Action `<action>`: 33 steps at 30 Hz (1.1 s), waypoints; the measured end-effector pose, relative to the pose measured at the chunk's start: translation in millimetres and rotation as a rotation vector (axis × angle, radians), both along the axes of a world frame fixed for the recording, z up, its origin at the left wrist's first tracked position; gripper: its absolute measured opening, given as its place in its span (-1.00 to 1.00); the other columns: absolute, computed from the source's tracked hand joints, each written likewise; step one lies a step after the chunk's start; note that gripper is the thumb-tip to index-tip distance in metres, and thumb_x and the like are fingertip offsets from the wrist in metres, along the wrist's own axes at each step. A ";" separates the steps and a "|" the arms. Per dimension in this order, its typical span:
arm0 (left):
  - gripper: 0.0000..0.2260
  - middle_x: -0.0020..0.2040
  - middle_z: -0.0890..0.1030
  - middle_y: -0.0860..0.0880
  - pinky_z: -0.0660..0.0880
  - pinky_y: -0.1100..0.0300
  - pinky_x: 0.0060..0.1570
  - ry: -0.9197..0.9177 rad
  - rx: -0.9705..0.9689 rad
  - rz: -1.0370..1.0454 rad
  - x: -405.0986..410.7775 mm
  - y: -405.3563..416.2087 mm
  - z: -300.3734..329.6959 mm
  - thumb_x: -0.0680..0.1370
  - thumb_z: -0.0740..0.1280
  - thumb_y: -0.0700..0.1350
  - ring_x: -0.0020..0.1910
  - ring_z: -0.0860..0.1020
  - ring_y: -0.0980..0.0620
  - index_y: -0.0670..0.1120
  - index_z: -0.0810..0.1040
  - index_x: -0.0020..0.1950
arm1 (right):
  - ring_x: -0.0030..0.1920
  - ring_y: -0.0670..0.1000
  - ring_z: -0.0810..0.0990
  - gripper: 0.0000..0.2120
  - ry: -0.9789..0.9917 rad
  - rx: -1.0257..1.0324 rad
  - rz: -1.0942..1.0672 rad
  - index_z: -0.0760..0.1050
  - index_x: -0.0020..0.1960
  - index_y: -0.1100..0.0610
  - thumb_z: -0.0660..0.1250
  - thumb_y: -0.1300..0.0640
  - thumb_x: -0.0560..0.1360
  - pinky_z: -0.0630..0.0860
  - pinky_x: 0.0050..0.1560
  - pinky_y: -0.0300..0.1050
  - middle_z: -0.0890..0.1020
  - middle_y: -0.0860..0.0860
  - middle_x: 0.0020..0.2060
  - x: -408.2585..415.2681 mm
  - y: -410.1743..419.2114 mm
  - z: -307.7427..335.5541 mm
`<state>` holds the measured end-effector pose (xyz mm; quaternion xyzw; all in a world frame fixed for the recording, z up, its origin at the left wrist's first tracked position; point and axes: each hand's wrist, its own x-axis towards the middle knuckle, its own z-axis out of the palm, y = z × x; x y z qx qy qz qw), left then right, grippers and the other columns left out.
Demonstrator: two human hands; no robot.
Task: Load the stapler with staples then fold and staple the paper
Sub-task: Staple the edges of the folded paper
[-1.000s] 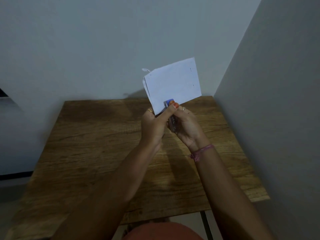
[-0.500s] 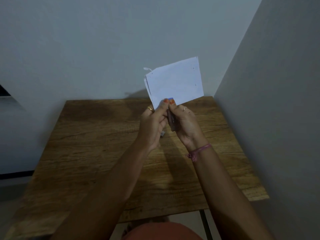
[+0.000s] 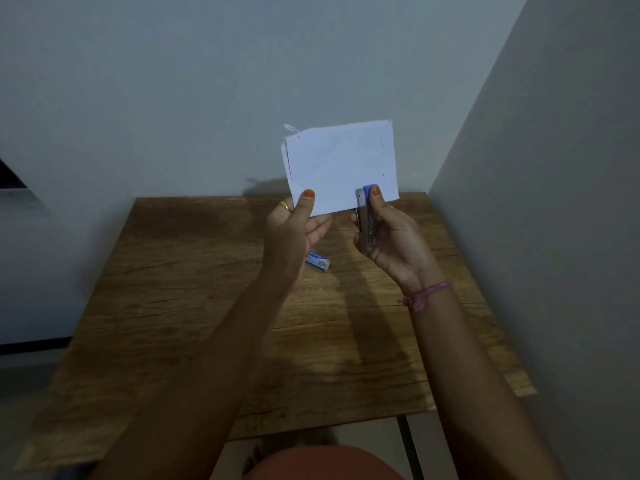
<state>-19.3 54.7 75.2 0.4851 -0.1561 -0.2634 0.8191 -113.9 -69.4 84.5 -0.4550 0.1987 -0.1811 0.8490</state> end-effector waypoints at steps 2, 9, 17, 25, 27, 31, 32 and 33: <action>-0.90 -0.05 0.70 0.02 0.60 0.14 0.03 -0.018 0.000 0.008 0.5 0.5 0.2 0.62 0.24 -0.16 0.03 0.67 -0.02 -0.05 0.52 0.09 | -0.18 -0.08 0.59 -0.68 -0.001 0.016 -0.002 0.56 0.02 0.14 0.43 -0.04 0.37 0.46 -0.30 -0.22 0.58 0.01 -0.20 0.9 0.5 -1.2; -0.90 -0.10 0.70 0.07 0.61 0.18 -0.02 -0.059 0.008 0.040 1.3 3.9 3.6 0.61 0.25 -0.18 -0.04 0.69 0.04 -0.02 0.54 0.03 | -0.19 -0.08 0.59 -0.72 0.002 0.068 -0.013 0.58 -0.02 0.14 0.45 -0.01 0.36 0.45 -0.29 -0.21 0.60 0.02 -0.19 3.8 4.5 -4.6; -0.66 0.11 0.61 -0.12 0.44 -0.04 0.21 -0.147 -0.064 -0.029 -12.0 -1.8 -13.5 0.40 0.46 0.09 0.13 0.57 -0.13 0.03 0.58 0.13 | -0.20 -0.04 0.62 -0.77 -0.058 0.102 0.037 0.60 -0.06 0.18 0.40 0.01 0.43 0.52 -0.29 -0.23 0.66 0.08 -0.18 11.2 14.5 -1.8; -0.55 0.09 0.69 0.01 0.57 0.14 0.08 -0.045 -0.034 0.037 -24.3 -24.6 -12.1 0.29 0.56 0.04 0.12 0.63 0.04 0.03 0.59 0.14 | 0.02 0.07 0.63 -0.81 -0.102 0.135 0.018 0.59 0.00 0.23 0.39 0.12 0.48 0.60 -0.06 -0.09 0.65 0.14 -0.02 18.1 25.4 -6.5; -0.62 0.07 0.70 0.01 0.58 0.21 0.01 -0.022 -0.058 0.072 -24.2 -27.1 -9.6 0.32 0.56 -0.02 0.09 0.65 0.05 0.03 0.61 0.10 | 0.00 0.05 0.66 -0.81 -0.108 0.132 0.008 0.60 0.02 0.24 0.37 0.14 0.50 0.62 -0.06 -0.11 0.68 0.13 -0.03 19.7 26.1 -6.8; -0.68 0.06 0.70 -0.02 0.57 0.25 -0.02 -0.016 -0.090 0.087 -23.6 -29.4 -10.7 0.40 0.53 -0.13 0.09 0.65 0.04 -0.03 0.61 0.13 | 0.05 0.09 0.64 -0.71 -0.105 0.112 -0.013 0.54 0.14 0.30 0.37 0.14 0.50 0.59 0.03 -0.08 0.64 0.17 0.02 21.4 27.2 -6.0; -0.68 0.06 0.70 -0.02 0.58 0.24 -0.01 -0.010 -0.091 0.090 -23.5 -29.8 -11.6 0.40 0.53 -0.13 0.09 0.65 0.03 -0.04 0.61 0.13 | 0.07 0.10 0.63 -0.68 -0.102 0.113 -0.025 0.52 0.17 0.32 0.37 0.15 0.49 0.60 0.04 -0.07 0.64 0.18 0.05 21.8 28.0 -6.2; -0.68 0.06 0.70 -0.02 0.58 0.22 0.00 0.003 -0.087 0.095 -23.5 -30.3 -12.5 0.40 0.53 -0.13 0.09 0.65 0.03 -0.05 0.61 0.13 | 0.09 0.11 0.63 -0.66 -0.094 0.114 -0.040 0.52 0.18 0.33 0.37 0.15 0.49 0.60 0.03 -0.07 0.64 0.18 0.05 22.5 28.9 -6.8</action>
